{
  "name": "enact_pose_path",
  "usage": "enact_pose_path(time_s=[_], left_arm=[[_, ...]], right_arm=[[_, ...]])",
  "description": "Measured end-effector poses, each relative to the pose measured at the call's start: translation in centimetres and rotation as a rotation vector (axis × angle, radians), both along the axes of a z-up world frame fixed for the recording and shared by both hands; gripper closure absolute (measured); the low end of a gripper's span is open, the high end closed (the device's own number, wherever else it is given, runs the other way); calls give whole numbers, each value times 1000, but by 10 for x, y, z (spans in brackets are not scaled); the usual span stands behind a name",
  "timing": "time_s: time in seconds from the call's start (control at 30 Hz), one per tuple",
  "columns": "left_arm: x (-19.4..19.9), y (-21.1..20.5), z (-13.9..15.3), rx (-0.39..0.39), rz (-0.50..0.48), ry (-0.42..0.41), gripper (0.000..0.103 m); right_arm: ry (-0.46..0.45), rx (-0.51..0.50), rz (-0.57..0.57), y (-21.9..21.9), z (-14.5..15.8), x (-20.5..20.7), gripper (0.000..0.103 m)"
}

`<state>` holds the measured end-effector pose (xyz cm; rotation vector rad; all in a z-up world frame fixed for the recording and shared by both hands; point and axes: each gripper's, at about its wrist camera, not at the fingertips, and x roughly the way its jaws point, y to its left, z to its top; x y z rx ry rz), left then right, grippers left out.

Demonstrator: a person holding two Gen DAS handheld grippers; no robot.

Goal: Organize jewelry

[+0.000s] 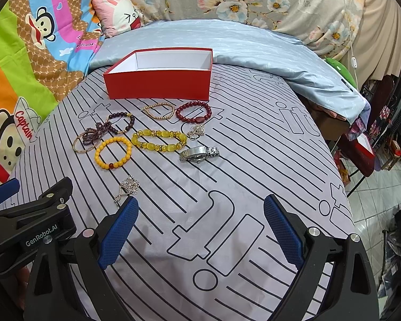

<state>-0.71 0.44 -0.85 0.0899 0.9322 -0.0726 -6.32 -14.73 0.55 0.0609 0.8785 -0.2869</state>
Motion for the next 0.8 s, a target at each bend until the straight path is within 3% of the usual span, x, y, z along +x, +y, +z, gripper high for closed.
enact_pose_path(time_s=[0.4,0.8], left_arm=[[2,0,-6,-7,-7,11,7],[45,10,-11,-47,5,10,7]], right_arm=[[13,19,-2,-6,-8,5,12],[59,28,-6,-15,-19,23,12]])
